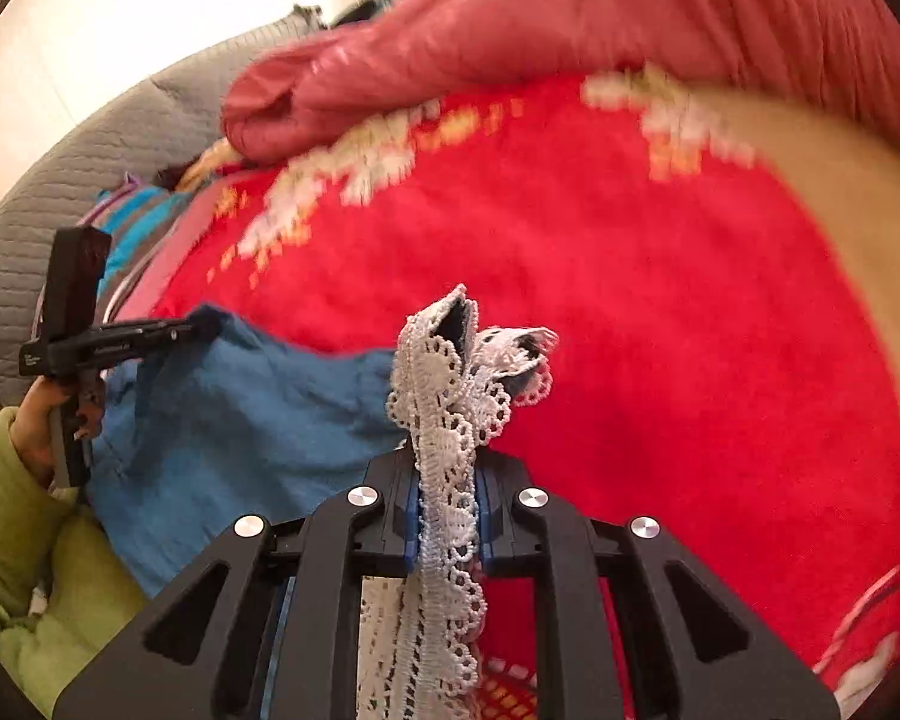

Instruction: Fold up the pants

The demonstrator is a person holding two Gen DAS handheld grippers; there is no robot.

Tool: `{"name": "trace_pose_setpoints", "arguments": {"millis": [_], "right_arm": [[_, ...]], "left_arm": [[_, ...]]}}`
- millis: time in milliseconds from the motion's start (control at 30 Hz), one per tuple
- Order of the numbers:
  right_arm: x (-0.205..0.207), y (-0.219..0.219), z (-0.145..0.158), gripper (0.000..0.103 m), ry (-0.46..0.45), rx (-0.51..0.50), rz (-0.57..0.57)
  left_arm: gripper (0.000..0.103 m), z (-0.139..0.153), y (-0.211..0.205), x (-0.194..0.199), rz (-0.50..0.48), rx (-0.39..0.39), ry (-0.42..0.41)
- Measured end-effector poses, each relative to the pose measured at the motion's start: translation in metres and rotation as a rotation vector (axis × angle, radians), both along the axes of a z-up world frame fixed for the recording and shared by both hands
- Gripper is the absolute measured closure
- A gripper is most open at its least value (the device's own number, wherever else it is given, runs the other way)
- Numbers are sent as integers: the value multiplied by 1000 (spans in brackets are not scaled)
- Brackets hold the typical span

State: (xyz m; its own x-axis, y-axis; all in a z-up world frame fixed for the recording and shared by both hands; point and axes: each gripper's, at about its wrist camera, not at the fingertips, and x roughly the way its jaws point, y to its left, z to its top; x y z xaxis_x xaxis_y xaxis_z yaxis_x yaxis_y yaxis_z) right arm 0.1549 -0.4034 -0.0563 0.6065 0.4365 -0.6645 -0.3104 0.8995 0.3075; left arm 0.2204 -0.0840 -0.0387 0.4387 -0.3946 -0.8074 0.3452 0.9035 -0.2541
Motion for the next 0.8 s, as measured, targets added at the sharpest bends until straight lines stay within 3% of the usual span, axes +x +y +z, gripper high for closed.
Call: {"name": "trace_pose_setpoints", "arguments": {"millis": [67,133,300,400,500,600,667,800], "right_arm": [[11,-1,13,91,-48,-35,-16],[26,-2,15,91,-39,-73,-31],[57,-3,-27,89,113,-178,-54],[59,-5,-41,86,126,-164,-72],[49,-10,-33,76,100,-158,-110],[26,-23,-10,68,46,-121,-150],[2,-33,5,62,16,-90,-167],[-42,-39,11,62,31,-53,-152]], "left_arm": [[98,5,-3,7,6,17,-19],[98,5,-11,17,10,42,-47],[97,-27,-20,34,58,153,-39],[83,-42,-3,36,99,145,-38],[73,-35,25,31,145,64,-42],[71,-12,45,12,174,85,-110],[63,5,59,-9,187,92,-155],[48,19,74,-57,189,70,-173]]}}
